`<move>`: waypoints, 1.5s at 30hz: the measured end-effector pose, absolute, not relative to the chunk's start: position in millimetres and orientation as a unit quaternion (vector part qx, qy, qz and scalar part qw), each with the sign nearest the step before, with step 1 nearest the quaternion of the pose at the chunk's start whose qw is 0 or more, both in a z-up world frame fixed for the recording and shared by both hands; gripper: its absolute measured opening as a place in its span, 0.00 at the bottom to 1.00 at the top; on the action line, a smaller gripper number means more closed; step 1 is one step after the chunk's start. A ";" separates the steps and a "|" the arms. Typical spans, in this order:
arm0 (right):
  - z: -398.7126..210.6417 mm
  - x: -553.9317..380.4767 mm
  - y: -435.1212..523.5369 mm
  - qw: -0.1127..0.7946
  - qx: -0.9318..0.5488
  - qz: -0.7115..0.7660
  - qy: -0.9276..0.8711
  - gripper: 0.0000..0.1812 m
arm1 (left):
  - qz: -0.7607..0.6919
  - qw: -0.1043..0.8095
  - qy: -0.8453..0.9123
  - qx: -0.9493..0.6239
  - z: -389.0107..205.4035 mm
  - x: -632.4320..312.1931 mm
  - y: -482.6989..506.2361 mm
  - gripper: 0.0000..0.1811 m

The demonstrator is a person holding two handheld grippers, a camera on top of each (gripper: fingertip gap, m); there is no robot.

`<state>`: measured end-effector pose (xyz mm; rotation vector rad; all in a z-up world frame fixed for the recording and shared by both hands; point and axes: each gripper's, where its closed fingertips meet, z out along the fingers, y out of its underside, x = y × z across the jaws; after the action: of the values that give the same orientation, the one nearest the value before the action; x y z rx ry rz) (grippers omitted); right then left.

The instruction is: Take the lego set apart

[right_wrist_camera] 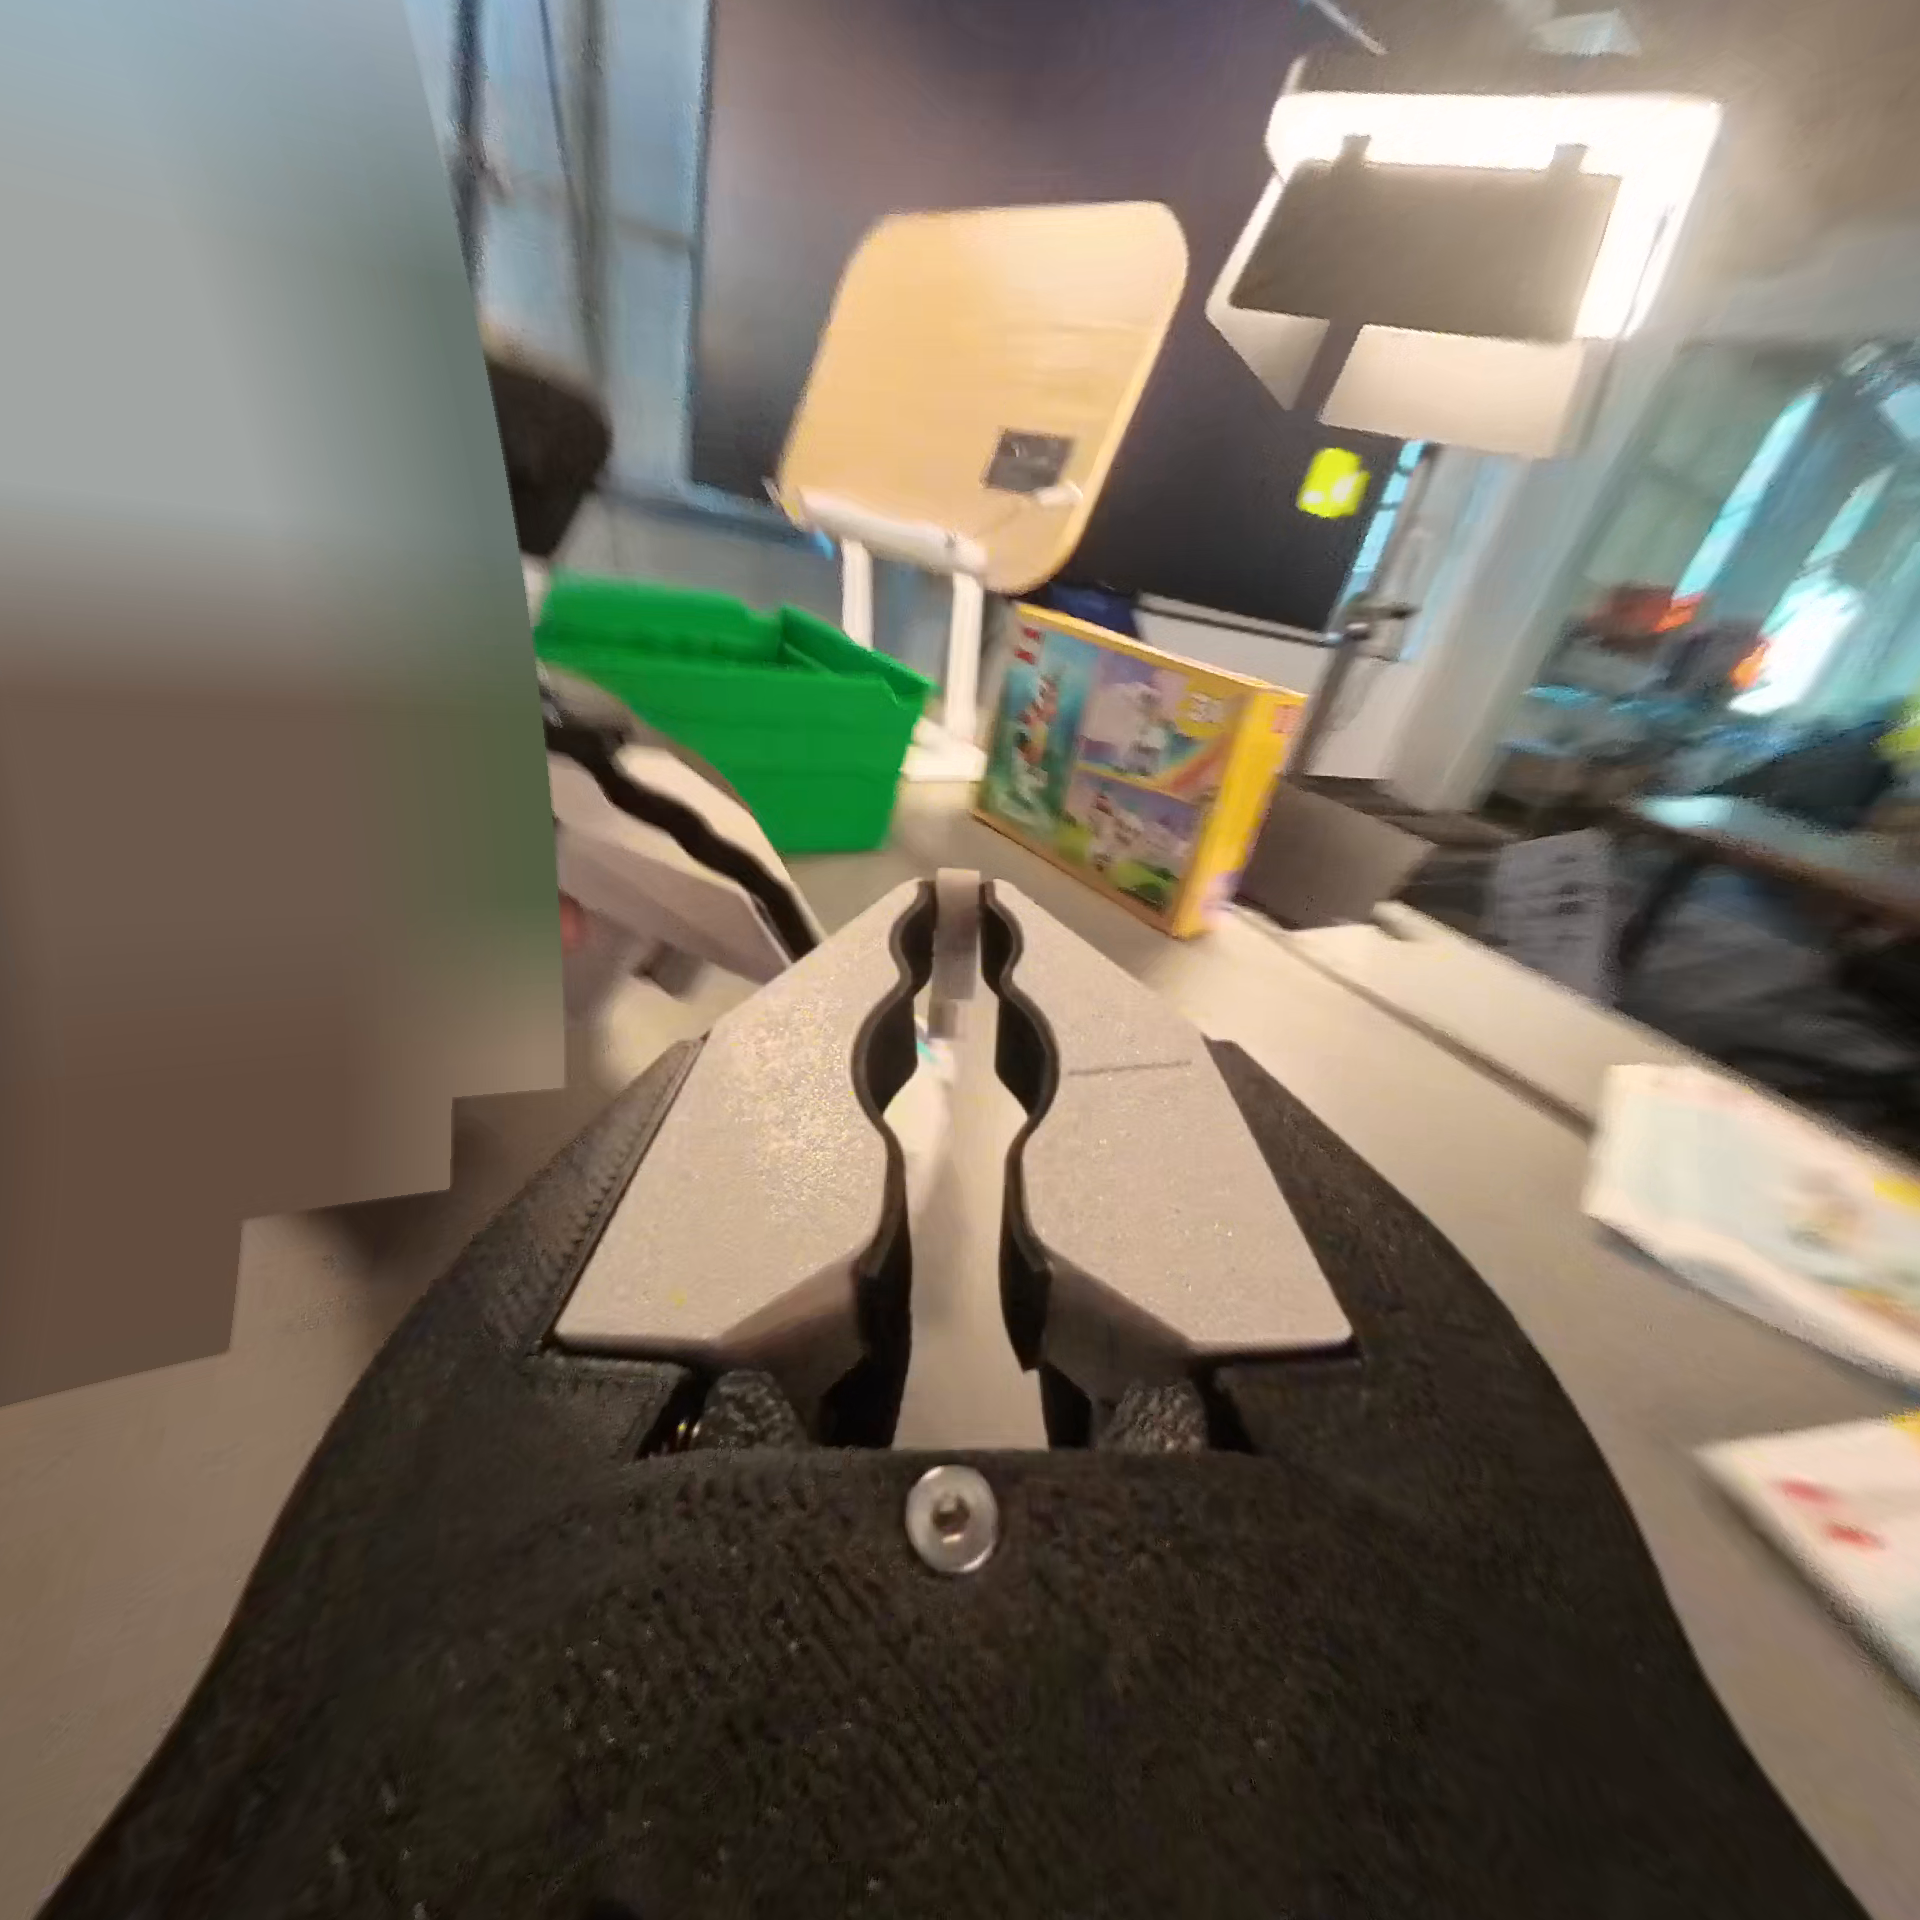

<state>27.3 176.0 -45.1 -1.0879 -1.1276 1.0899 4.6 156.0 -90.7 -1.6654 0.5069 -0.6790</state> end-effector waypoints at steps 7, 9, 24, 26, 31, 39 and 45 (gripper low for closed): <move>-26.3 50.6 202.6 0.317 -0.483 0.784 -0.227 0.04 | -0.286 0.614 0.210 -0.705 -85.4 3.1 156.3 0.11; -28.3 55.0 212.1 0.316 -0.494 0.784 -0.204 0.04 | -0.289 0.614 0.213 -0.703 -84.9 4.6 155.2 0.12; -141.4 89.8 208.8 0.348 -0.652 0.321 -0.593 0.17 | -0.297 0.608 0.212 -0.705 -85.6 6.6 154.2 0.13; -148.6 91.4 208.2 0.327 -0.665 0.321 -0.590 0.16 | -0.300 0.605 0.214 -0.705 -86.2 8.1 153.7 0.12; -169.9 96.3 213.7 0.295 -0.692 0.280 -0.596 0.15 | -0.300 0.603 0.219 -0.706 -86.8 9.7 153.1 0.12; -110.9 51.4 174.9 0.367 -0.568 0.450 -0.584 0.03 | -0.352 0.583 0.231 -0.695 -83.7 19.3 146.2 0.18; -81.7 36.4 131.7 0.368 -0.462 0.547 -0.593 0.03 | -0.455 0.564 0.243 -0.644 -68.2 34.6 128.8 0.13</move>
<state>36.4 131.7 -81.7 -1.1868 -1.5234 1.4039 34.6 128.8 -68.2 -1.5163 0.5714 -1.0711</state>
